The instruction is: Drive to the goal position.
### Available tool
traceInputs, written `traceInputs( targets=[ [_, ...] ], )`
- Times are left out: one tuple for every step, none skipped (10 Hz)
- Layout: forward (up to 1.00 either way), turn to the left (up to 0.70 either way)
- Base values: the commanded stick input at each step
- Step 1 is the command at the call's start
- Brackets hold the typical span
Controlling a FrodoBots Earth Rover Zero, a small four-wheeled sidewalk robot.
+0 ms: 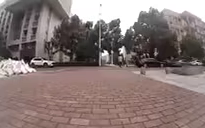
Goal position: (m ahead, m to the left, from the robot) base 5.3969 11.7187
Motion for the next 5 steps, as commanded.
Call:
traceInputs(
  targets=[
    [0.7,0.0],
    [0.7,0.0],
    [0.7,0.0],
    [0.7,0.0],
    [0.7,0.0]
  ],
)
